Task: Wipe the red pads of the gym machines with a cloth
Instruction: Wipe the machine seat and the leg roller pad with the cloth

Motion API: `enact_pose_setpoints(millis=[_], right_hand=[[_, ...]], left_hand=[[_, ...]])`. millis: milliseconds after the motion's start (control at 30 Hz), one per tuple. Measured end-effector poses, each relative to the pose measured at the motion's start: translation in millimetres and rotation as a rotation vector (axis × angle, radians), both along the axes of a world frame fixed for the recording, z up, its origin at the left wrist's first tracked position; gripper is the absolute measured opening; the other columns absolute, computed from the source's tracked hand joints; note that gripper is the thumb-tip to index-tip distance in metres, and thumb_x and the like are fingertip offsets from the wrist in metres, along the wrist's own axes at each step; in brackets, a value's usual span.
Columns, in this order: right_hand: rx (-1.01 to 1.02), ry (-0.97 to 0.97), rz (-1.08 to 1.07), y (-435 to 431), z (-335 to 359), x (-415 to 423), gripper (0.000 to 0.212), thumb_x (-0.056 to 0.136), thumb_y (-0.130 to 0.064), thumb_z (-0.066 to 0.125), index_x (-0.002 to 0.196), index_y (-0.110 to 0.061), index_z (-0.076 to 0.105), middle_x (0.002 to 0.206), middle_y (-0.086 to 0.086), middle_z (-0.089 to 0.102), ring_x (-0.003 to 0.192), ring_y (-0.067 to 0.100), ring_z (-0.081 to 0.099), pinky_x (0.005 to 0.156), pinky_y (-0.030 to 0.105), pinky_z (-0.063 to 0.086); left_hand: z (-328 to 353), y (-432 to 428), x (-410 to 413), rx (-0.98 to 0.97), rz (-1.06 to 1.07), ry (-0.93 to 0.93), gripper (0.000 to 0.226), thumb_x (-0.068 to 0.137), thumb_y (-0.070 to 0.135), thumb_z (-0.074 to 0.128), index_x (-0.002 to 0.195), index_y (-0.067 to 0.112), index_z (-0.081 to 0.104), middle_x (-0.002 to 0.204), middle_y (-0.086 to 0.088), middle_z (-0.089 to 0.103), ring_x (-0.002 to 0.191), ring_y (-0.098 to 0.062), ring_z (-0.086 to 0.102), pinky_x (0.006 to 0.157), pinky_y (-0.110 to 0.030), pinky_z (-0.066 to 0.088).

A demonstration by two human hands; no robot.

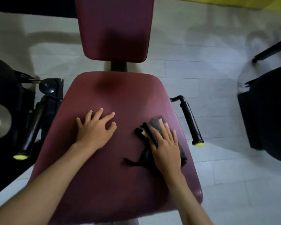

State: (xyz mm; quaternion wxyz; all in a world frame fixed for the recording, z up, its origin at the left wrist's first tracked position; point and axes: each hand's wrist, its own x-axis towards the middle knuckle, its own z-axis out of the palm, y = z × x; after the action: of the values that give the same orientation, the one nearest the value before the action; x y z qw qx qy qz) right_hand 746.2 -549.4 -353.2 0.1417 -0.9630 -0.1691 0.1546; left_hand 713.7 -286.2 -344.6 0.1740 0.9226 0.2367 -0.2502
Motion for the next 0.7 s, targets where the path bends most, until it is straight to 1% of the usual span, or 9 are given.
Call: enact_pose_setpoints(millis=[67, 133, 200, 267, 367, 467, 533, 633, 700], right_hand=[[-0.050, -0.033, -0.038, -31, 19, -48, 0.052, 0.100, -0.042, 0.041, 0.152, -0.040, 0.043, 0.169, -0.006, 0.022, 0.158, 0.017, 0.014, 0.127, 0.043, 0.014], [-0.074, -0.052, -0.072, -49, 31, -83, 0.056, 0.096, -0.036, 0.042, 0.153, -0.040, 0.043, 0.169, -0.005, 0.024, 0.157, 0.017, 0.016, 0.126, 0.045, 0.018], [-0.089, -0.054, -0.115, -52, 35, -96, 0.059, 0.094, -0.034, 0.041, 0.153, -0.040, 0.043, 0.168, -0.004, 0.025, 0.157, 0.019, 0.018, 0.125, 0.046, 0.020], [-0.130, -0.046, -0.142, -43, 29, -84, 0.060, 0.096, -0.032, 0.040, 0.155, -0.043, 0.037, 0.170, -0.004, 0.020, 0.158, 0.019, 0.013, 0.126, 0.046, 0.017], [-0.132, -0.051, -0.131, -24, 10, -32, 0.058, 0.098, -0.033, 0.038, 0.156, -0.041, 0.036, 0.170, -0.003, 0.018, 0.158, 0.020, 0.011, 0.126, 0.045, 0.014], [-0.075, -0.035, -0.098, 2, -16, 43, 0.056, 0.099, -0.037, 0.031, 0.153, -0.038, 0.041, 0.169, 0.000, 0.022, 0.158, 0.023, 0.014, 0.127, 0.046, 0.014], [-0.047, -0.024, -0.075, 25, -35, 97, 0.057, 0.098, -0.038, 0.028, 0.153, -0.036, 0.042, 0.169, 0.003, 0.025, 0.157, 0.025, 0.016, 0.127, 0.048, 0.016], [-0.052, 0.029, -0.070, 63, -63, 172, 0.054, 0.101, -0.037, 0.033, 0.155, -0.034, 0.040, 0.170, 0.006, 0.021, 0.157, 0.027, 0.015, 0.127, 0.049, 0.013], [-0.059, 0.043, -0.075, 81, -76, 209, 0.052, 0.104, -0.038, 0.039, 0.156, -0.034, 0.038, 0.170, 0.007, 0.020, 0.157, 0.027, 0.015, 0.126, 0.050, 0.014]], left_hand=[[6, -10, 8, 0.036, -0.018, 0.011, 0.060, 0.099, 0.065, 0.029, 0.156, 0.047, 0.028, 0.168, 0.002, 0.022, 0.154, -0.028, 0.015, 0.121, -0.060, 0.016], [12, -29, 10, 0.059, -0.060, -0.053, 0.061, 0.100, 0.063, 0.031, 0.158, 0.044, 0.026, 0.166, -0.001, 0.027, 0.151, -0.028, 0.022, 0.120, -0.054, 0.023], [13, -48, 6, 0.030, -0.077, -0.089, 0.059, 0.100, 0.061, 0.033, 0.157, 0.045, 0.029, 0.165, 0.000, 0.029, 0.149, -0.029, 0.026, 0.120, -0.052, 0.026], [7, -58, 1, 0.022, -0.080, -0.079, 0.057, 0.099, 0.060, 0.033, 0.155, 0.048, 0.032, 0.166, 0.000, 0.028, 0.151, -0.029, 0.024, 0.122, -0.053, 0.023], [2, -60, 1, 0.033, -0.046, -0.120, 0.061, 0.092, 0.060, 0.029, 0.149, 0.046, 0.046, 0.162, -0.003, 0.039, 0.148, -0.032, 0.034, 0.119, -0.056, 0.029], [4, -62, 4, 0.027, -0.029, -0.119, 0.064, 0.090, 0.060, 0.025, 0.147, 0.046, 0.048, 0.160, -0.003, 0.041, 0.148, -0.031, 0.036, 0.118, -0.055, 0.031], [6, -63, 4, 0.027, -0.017, -0.112, 0.062, 0.091, 0.058, 0.028, 0.147, 0.046, 0.048, 0.160, -0.003, 0.041, 0.148, -0.030, 0.035, 0.119, -0.056, 0.031], [4, -63, 8, 0.018, 0.023, -0.102, 0.058, 0.089, 0.049, 0.038, 0.146, 0.047, 0.049, 0.159, -0.001, 0.042, 0.148, -0.028, 0.037, 0.118, -0.055, 0.033], [5, -63, 7, 0.022, 0.035, -0.116, 0.060, 0.086, 0.044, 0.040, 0.145, 0.048, 0.050, 0.158, 0.002, 0.044, 0.146, -0.027, 0.039, 0.117, -0.053, 0.035]])
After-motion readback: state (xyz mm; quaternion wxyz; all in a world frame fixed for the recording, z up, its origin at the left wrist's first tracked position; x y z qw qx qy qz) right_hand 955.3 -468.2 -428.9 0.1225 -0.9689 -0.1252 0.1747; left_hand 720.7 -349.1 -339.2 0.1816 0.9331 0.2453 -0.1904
